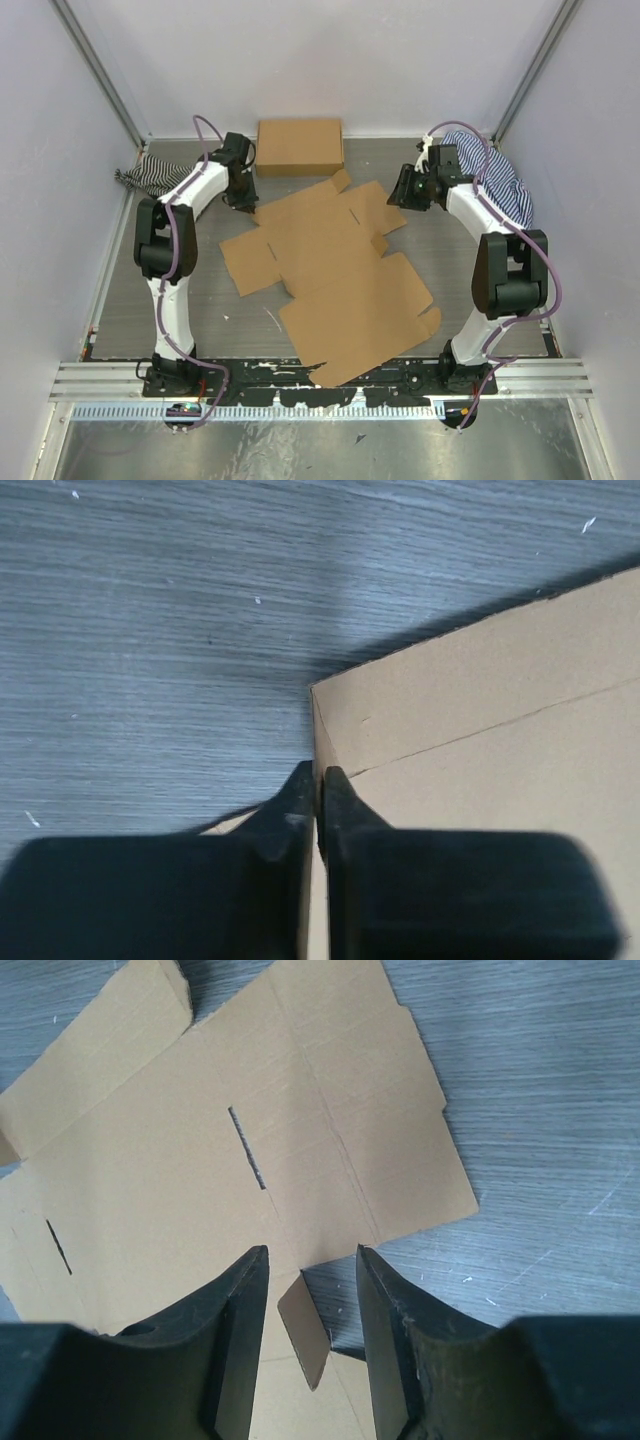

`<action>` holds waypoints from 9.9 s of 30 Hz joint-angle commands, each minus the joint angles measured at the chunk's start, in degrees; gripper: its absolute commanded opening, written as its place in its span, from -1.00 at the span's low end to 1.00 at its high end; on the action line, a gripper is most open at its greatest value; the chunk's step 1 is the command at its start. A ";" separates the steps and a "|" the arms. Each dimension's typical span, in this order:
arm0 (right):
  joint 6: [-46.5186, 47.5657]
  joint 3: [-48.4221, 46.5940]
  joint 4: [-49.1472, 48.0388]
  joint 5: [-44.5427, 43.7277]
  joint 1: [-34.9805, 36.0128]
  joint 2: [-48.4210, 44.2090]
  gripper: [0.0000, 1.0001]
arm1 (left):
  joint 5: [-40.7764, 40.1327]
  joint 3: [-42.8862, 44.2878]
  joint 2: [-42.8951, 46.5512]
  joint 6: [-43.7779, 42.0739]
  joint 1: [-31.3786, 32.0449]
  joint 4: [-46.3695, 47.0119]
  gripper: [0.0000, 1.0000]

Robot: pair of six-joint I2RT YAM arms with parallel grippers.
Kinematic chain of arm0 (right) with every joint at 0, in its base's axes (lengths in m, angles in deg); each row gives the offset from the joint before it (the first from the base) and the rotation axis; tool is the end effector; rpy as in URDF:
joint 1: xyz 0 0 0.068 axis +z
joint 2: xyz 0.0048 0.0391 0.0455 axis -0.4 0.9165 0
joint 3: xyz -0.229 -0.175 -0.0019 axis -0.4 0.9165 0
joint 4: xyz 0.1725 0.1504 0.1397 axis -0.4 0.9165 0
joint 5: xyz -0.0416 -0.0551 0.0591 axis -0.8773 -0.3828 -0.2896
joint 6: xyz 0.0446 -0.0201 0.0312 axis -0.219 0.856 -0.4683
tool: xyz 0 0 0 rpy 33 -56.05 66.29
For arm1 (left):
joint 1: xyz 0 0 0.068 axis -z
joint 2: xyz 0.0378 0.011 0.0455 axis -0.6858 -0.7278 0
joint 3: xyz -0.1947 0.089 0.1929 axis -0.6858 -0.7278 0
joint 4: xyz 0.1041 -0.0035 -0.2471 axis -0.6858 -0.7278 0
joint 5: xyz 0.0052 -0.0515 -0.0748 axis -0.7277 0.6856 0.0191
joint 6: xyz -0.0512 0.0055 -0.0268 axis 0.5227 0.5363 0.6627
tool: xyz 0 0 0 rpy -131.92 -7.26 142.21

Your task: Fold the paper box

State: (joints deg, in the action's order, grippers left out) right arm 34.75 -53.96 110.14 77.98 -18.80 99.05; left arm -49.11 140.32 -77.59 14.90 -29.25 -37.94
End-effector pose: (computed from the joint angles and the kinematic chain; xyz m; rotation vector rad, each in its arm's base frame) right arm 0.3883 0.0450 0.2492 0.0974 2.4313 0.5292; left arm 0.4529 -0.1127 0.2034 -0.2208 2.7323 -0.1692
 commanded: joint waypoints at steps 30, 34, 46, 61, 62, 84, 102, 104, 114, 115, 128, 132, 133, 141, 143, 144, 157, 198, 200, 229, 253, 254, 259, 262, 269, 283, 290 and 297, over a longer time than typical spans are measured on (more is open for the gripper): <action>13.57 -20.18 -3.32 14.80 6.19 9.18 0.05 | 3.40 -9.78 28.17 -13.03 2.62 2.05 -1.00; 13.82 -18.04 -1.63 14.85 9.27 7.73 -0.04 | 1.36 -13.49 32.01 -10.99 2.68 4.11 -1.00; 12.21 -12.65 -6.93 -1.53 16.73 0.76 -0.77 | -8.61 -18.95 42.08 -7.69 5.64 6.59 -1.00; 16.91 7.84 -44.59 -13.47 21.36 -5.79 -0.93 | -12.88 -18.00 50.72 -9.06 10.48 6.29 -0.03; 17.30 10.68 -48.23 -13.31 21.62 -6.53 -0.94 | -12.49 -18.02 51.69 -9.23 10.47 6.65 0.02; 20.29 30.90 -71.97 3.02 22.38 -16.05 -0.92 | 13.52 -24.79 46.86 -31.13 13.72 15.82 0.20; 21.01 31.31 -67.05 5.12 22.38 -18.32 -0.92 | 2.86 -27.41 49.94 -32.74 16.19 20.99 0.22; 21.00 31.40 -66.95 5.22 22.38 -18.32 -0.92 | 2.53 -27.42 50.01 -32.44 16.23 21.20 0.22; 20.74 32.74 -67.45 5.36 22.38 -18.91 -0.92 | -7.83 -28.52 46.39 -21.79 16.20 27.51 -0.07; 20.81 32.88 -67.46 5.33 22.39 -18.98 -0.92 | -8.59 -28.48 45.38 -21.29 16.19 27.22 -0.07; 20.92 33.45 -65.81 5.85 22.38 -19.87 -0.88 | -9.37 -31.31 41.85 -20.01 17.54 27.68 -0.12; 20.82 33.31 -64.28 6.01 22.38 -20.16 -0.80 | -7.16 -32.32 42.84 -19.09 18.01 27.62 -0.13; 20.78 33.38 -64.07 5.89 22.42 -20.24 -0.78 | -6.38 -32.68 43.06 -18.65 18.08 27.57 -0.13; 20.59 33.29 -61.90 5.42 22.38 -19.92 -0.60 | -4.56 -36.35 44.88 -15.88 20.14 27.09 -0.19; 20.33 33.53 -62.22 5.36 22.43 -19.75 -0.62 | -4.32 -37.36 45.12 -15.06 20.74 27.41 -0.19; 20.30 33.51 -62.08 5.54 22.40 -19.65 -0.63 | -4.38 -37.67 45.13 -14.78 21.19 27.46 -0.20; 20.30 32.20 -55.44 4.60 22.41 -19.75 -0.67 | -4.73 -39.63 43.45 -13.69 23.42 27.52 -0.22; 9.70 48.56 -111.23 -9.34 23.00 -14.76 -0.98 | -15.94 -22.01 49.45 -25.22 23.57 23.24 -0.11; 9.08 50.44 -114.11 -10.00 22.98 -13.89 -0.98 | -14.65 -23.00 47.45 -24.21 23.53 23.60 -0.11; 9.65 59.32 -100.50 -8.16 23.00 -26.26 -0.78 | -16.74 -28.05 33.70 -15.28 32.08 23.87 -0.21; 13.39 39.24 -38.09 -17.21 23.00 -39.89 -0.06 | -17.58 -26.80 30.82 -12.22 34.83 21.06 -0.21; 12.98 36.63 -32.50 -18.14 23.04 -39.12 -0.05 | -17.65 -26.18 30.48 -12.12 34.93 20.64 -0.21; 10.89 30.75 -23.95 -18.13 23.00 -36.14 -0.01 | -17.47 -24.43 28.53 -11.85 35.13 19.26 -0.22; 10.13 30.87 -23.91 -17.42 23.02 -35.90 0.03 | -17.61 -23.91 28.03 -11.69 35.22 18.82 -0.22; 9.51 31.11 -23.78 -14.47 23.04 -36.73 0.35 | -17.78 -23.99 28.38 -11.72 35.44 18.81 -0.22; 12.07 25.86 -14.38 -21.33 23.00 -41.15 0.37 | -18.96 -22.15 26.59 -12.16 35.46 16.86 -0.23; 6.55 25.25 -15.63 -29.15 16.90 -42.37 0.36 | -20.35 -22.01 26.67 -12.21 35.45 16.13 -0.24; -1.90 19.56 -21.81 -19.56 -0.06 -28.89 0.03 | -20.85 -20.72 25.86 -12.69 35.49 15.06 -0.28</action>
State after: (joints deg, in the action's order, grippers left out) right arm 38.64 -29.33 95.00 54.38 -13.34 63.34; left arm -68.97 116.58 -50.79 2.64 5.98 -22.18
